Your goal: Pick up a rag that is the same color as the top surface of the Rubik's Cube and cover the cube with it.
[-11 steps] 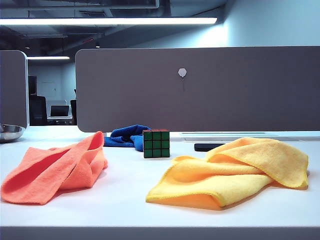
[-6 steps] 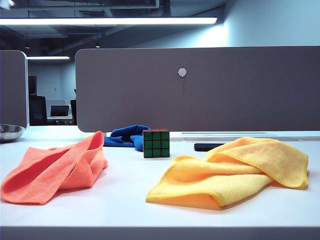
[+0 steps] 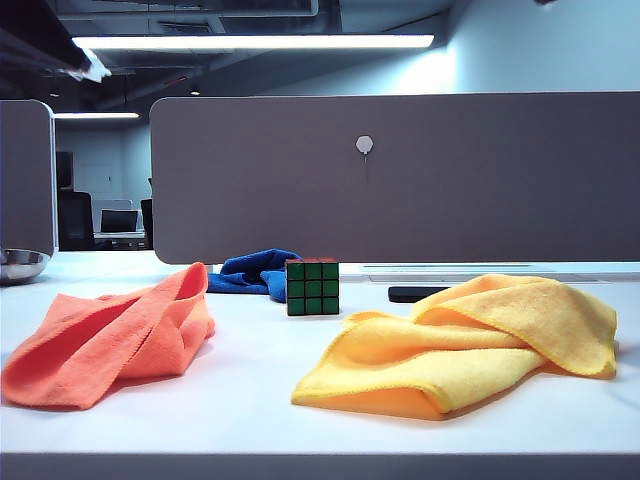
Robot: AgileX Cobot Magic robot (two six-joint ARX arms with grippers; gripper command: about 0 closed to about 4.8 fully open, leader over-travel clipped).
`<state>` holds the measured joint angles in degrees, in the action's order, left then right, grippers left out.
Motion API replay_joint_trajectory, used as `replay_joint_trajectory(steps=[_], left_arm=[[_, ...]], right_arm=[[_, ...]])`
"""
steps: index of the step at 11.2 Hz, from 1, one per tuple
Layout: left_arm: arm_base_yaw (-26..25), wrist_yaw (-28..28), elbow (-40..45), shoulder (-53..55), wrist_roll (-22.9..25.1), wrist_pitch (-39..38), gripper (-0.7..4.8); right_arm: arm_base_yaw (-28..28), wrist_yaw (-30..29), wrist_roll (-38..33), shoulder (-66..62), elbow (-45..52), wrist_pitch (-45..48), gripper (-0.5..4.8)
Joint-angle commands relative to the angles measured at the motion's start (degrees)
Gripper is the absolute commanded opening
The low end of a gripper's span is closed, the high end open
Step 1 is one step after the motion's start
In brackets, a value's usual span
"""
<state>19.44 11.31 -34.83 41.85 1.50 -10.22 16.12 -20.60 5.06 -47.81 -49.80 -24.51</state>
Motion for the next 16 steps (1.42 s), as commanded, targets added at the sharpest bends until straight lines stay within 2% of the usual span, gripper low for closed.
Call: replay_joint_trajectory(steps=[1, 3, 4, 7, 9, 10, 12, 13, 16], left_arm=[[0.09, -2.69, -0.24, 1.31, 0.00, 2.23, -0.05], [0.09, -7.34, -0.22, 2.69, 0.00, 2.40, -0.05], [0.09, -7.58, -0.22, 3.87, 0.00, 2.67, -0.05], [0.09, -7.65, -0.22, 12.48, 0.04, 3.78, -0.03], [0.09, -7.72, -0.22, 18.99, 0.02, 3.52, 0.81], [0.09, -12.07, -0.22, 24.44, 0.02, 4.02, 3.23], [0.07, -14.10, -0.22, 27.78, 0.02, 5.22, 3.86], [0.09, -12.48, -0.22, 29.64, 0.00, 7.17, 4.09], [0.09, -4.72, -0.24, 29.64, -1.64, 9.94, 4.09]], right_arm=[[0.07, -0.13, -0.57, -3.15, -0.22, 1.86, -0.01], [0.09, -5.51, -0.57, -3.58, -0.22, 4.66, -0.01], [0.11, -6.84, -0.55, -3.67, -0.22, 5.55, -0.01], [1.09, -6.73, -0.55, -4.11, -0.22, 5.88, -0.01], [1.09, -6.73, -0.55, -4.11, -0.22, 5.27, -0.01], [1.09, -6.73, -0.55, -4.11, -0.22, 4.57, -0.01], [1.09, -6.73, -0.55, -4.11, -0.22, 4.59, -0.01], [1.09, -6.73, -0.55, -4.11, -0.22, 4.59, -0.01], [1.09, -6.51, -0.52, -4.17, -0.20, 4.59, -0.01]])
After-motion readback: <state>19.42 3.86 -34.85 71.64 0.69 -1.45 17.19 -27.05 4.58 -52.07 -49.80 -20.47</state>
